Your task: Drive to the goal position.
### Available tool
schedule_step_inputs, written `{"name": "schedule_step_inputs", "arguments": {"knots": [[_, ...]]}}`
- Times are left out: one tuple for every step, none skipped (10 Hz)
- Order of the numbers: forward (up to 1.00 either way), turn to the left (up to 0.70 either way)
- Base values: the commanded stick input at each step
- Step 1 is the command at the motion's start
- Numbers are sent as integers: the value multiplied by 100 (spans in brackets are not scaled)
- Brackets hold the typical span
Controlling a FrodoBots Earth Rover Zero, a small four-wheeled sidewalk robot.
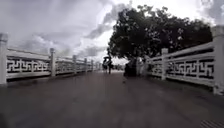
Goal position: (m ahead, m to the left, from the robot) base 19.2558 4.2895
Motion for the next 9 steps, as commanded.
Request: {"name": "schedule_step_inputs", "arguments": {"knots": [[70,0],[70,0],[70,0],[70,0],[70,0],[70,0],[70,0],[70,0],[70,0]]}}
